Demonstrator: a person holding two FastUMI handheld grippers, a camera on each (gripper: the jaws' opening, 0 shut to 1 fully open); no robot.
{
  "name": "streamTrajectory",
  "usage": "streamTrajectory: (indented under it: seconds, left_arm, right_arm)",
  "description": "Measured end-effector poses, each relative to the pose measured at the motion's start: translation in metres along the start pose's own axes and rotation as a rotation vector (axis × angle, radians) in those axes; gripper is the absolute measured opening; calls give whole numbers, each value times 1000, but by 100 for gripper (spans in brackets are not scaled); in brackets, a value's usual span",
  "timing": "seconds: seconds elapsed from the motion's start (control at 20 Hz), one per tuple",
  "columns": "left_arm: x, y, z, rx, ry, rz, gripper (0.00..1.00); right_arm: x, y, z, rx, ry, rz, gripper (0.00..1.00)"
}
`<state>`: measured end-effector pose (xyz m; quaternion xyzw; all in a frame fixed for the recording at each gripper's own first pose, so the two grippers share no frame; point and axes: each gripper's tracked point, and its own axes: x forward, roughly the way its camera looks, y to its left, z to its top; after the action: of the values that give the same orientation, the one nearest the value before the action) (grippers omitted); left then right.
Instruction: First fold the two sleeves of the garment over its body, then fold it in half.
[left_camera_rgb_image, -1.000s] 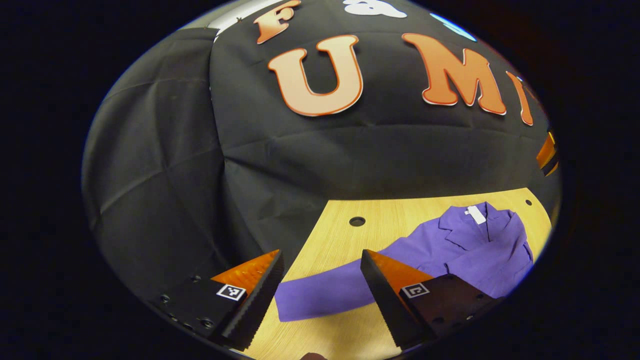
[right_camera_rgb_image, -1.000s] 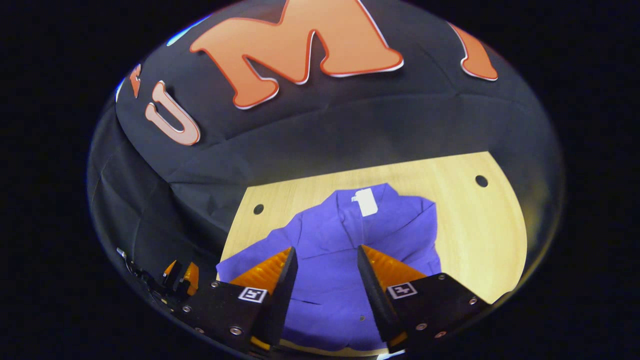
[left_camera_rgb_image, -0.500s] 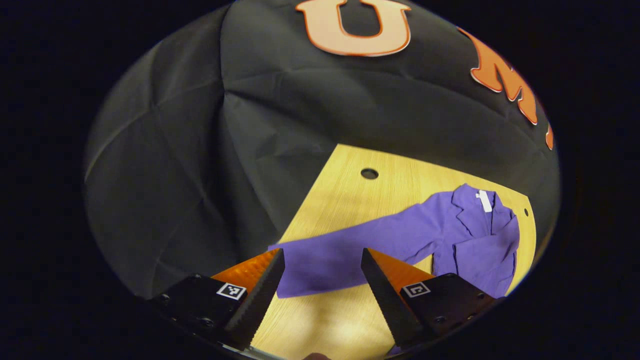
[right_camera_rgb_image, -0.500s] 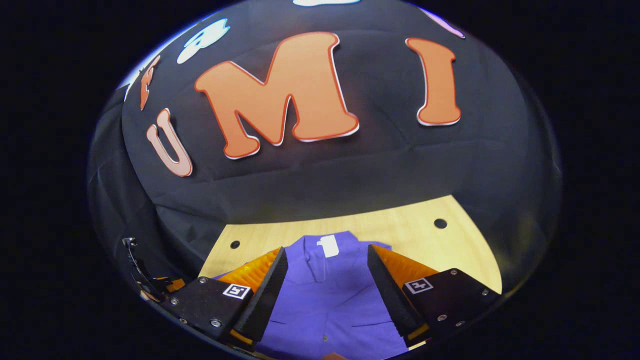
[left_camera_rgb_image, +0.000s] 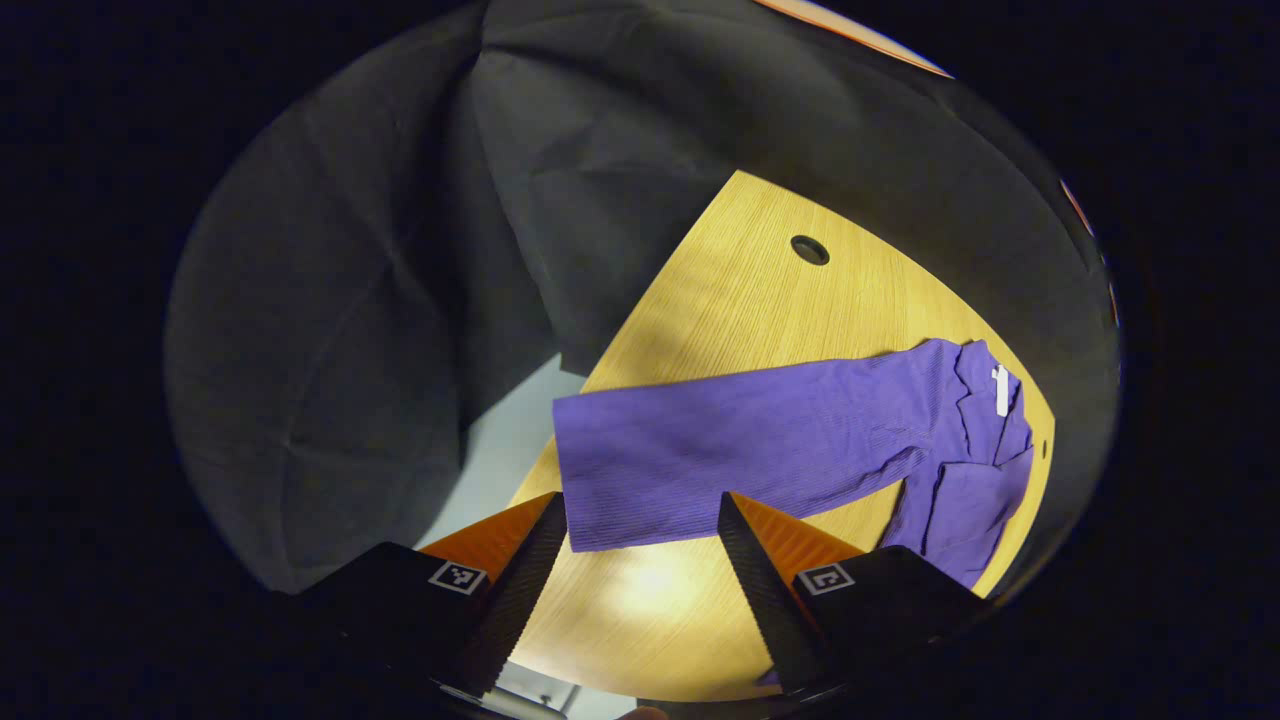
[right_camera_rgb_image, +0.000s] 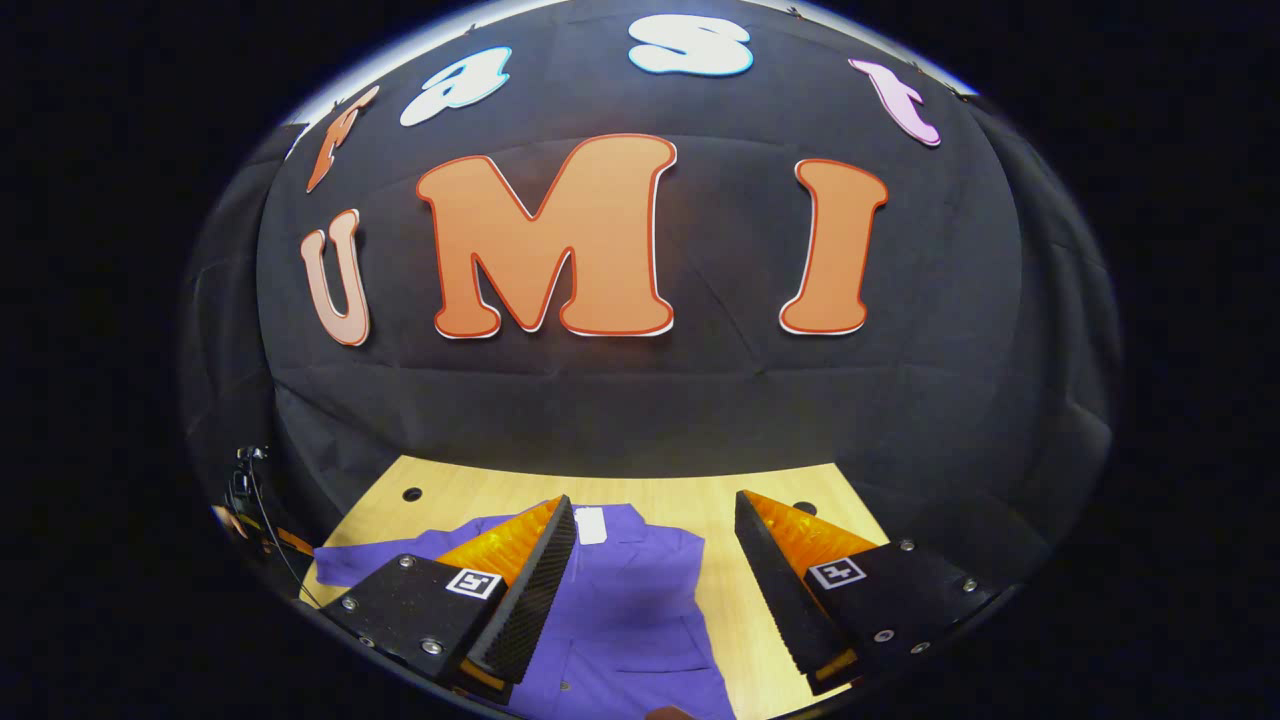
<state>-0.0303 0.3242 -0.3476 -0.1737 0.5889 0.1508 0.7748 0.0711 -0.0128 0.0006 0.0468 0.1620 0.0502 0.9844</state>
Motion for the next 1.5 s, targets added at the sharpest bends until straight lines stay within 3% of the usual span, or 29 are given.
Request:
streamTrajectory:
  seconds: [0.15,0.6,0.75,0.85,1.0,1.05,1.15,1.2,1.3,1.5]
  left_arm:
    - [19,9,-13,-45,101,-20,96]
    - [77,26,-9,-31,175,33,96]
    - [79,39,-7,-27,185,43,91]
    - [85,48,-5,-15,188,91,85]
    - [83,42,-4,-7,196,97,61]
    - [83,40,-2,-6,195,95,58]
    - [83,30,-3,-12,197,76,43]
    - [84,25,-5,-22,200,76,23]
    - [78,20,-5,-19,198,64,9]
    - [50,-14,18,65,131,12,7]
  right_arm:
    - [-7,-4,-5,8,4,-9,96]
    - [-29,-25,-7,-15,-25,-58,95]
    - [-34,-37,-12,-44,-17,-79,95]
    - [-37,-44,-19,-49,-6,-86,95]
    - [-34,-42,-24,-51,3,-79,95]
    - [-33,-43,-25,-51,5,-79,96]
    - [-31,-43,-26,-47,9,-70,96]
    - [-31,-44,-28,-44,10,-68,95]
    - [-30,-50,-31,-45,17,-68,96]
    - [-32,-64,-36,-53,32,-71,96]
